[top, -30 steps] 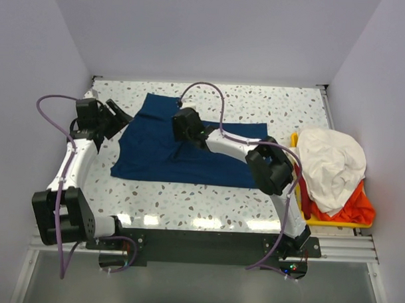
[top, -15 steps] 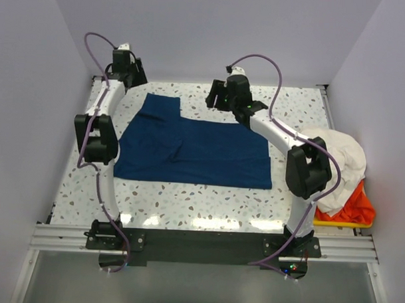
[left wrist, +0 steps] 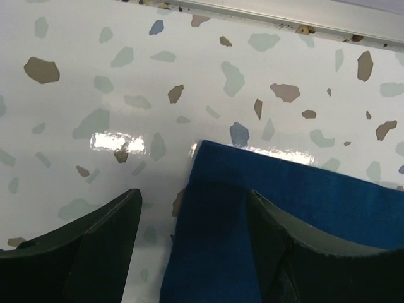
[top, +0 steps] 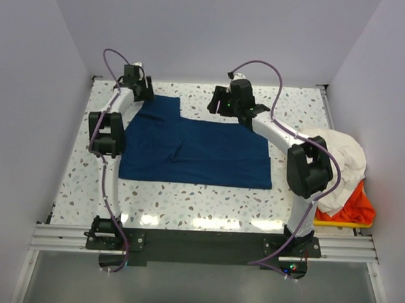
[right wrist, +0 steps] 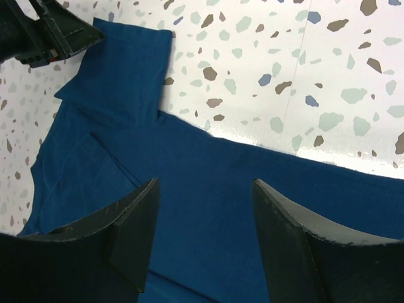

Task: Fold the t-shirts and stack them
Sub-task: Fold the tshirt

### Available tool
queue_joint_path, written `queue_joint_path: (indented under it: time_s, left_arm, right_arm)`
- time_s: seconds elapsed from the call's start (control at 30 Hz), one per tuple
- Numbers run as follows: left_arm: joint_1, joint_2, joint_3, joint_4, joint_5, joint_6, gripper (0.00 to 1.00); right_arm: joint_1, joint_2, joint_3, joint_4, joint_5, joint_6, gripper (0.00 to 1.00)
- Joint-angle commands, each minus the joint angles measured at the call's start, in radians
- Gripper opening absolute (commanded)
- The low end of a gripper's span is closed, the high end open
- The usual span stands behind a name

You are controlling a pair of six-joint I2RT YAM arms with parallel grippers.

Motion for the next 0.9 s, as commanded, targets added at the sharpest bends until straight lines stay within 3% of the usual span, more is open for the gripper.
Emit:
queue_joint_path:
  time_s: [0.0, 0.27, 0.37, 0.57, 0.77, 0.87]
  left_arm:
    - [-0.020, 0.028, 0.052, 0.057, 0.035, 0.003, 0.71]
    - [-0.050, 0.095, 0.118, 0.046, 0.046, 0.003, 0.59]
    - [-0.050, 0.083, 0.095, 0.069, 0.037, -0.003, 0.51]
    - [-0.050, 0.057, 0.043, 0.140, 0.069, -0.020, 0.19]
    - [-0.050, 0.023, 0.016, 0.218, 0.101, -0.029, 0.01]
    - [-0.050, -0.020, -0.029, 0.276, 0.113, -0.038, 0.00]
  right_arm:
    - [-0.014, -0.011, -0.017, 0.029, -0.026, 0.010, 0.63]
    - [-0.029, -0.002, -0.039, 0.031, -0.040, 0.010, 0.63]
    - [-0.035, -0.002, -0.042, 0.028, -0.047, 0.007, 0.63]
    - [-0.058, -0.018, -0.045, -0.021, -0.018, -0.002, 0.63]
    - [-0.101, -0.029, -0.051, -0.066, 0.012, -0.013, 0.63]
    - [-0.124, -0.029, -0.054, -0.101, 0.043, -0.013, 0.63]
